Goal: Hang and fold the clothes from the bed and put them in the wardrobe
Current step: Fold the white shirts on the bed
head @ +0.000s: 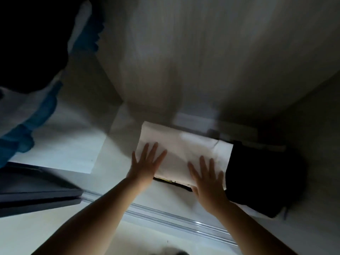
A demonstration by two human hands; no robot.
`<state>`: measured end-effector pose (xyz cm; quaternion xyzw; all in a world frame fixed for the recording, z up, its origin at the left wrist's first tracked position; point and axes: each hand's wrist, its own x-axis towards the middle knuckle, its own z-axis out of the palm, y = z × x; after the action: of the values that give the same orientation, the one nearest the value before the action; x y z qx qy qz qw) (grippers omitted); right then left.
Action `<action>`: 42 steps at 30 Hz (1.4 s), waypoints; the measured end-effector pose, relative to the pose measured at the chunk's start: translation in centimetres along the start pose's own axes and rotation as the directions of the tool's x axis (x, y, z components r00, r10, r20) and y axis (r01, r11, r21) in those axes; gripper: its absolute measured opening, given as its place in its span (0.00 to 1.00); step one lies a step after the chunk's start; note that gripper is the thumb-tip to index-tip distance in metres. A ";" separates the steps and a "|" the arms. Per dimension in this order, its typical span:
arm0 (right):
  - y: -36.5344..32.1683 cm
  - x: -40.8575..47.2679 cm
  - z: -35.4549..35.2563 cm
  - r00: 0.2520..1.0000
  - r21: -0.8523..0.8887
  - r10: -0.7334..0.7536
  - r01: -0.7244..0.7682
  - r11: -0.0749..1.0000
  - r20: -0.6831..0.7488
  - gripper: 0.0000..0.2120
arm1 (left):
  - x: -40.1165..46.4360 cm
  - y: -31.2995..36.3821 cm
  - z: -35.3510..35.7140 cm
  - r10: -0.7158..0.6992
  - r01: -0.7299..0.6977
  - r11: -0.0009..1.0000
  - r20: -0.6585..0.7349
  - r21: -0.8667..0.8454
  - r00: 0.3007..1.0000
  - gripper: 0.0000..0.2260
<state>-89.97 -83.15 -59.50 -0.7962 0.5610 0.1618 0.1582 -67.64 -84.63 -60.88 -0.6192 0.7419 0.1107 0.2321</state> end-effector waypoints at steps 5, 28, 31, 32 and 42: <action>1.0 0.7 1.8 0.988 0.072 -0.014 0.003 0.997 0.156 0.38 | -0.2 -0.1 0.6 0.052 -0.041 0.996 0.138 -0.082 0.989 0.46; -1.0 -21.3 -38.4 0.922 0.529 0.375 -0.270 0.804 -0.100 0.21 | -20.3 1.0 -38.3 0.089 -0.205 0.667 -0.196 -0.716 0.977 0.12; -0.6 -26.9 -38.6 0.888 0.600 0.455 -0.334 0.727 -0.057 0.23 | -23.3 2.9 -40.2 0.204 -0.281 0.637 -0.195 -0.718 0.959 0.18; -0.6 -28.7 -38.4 0.875 0.611 0.483 -0.361 0.704 -0.039 0.23 | -24.2 3.8 -40.3 0.233 -0.293 0.637 -0.184 -0.713 0.955 0.19; 0.6 -48.9 -31.4 0.712 0.498 0.699 -0.631 0.595 0.067 0.17 | -34.0 16.8 -38.2 0.612 -0.507 0.659 0.004 -0.556 0.791 0.13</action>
<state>-103.62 -55.75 -10.09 -0.4709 0.8482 0.0084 0.2425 -87.59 -68.91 -13.40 -0.3846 0.8107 0.4347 0.0773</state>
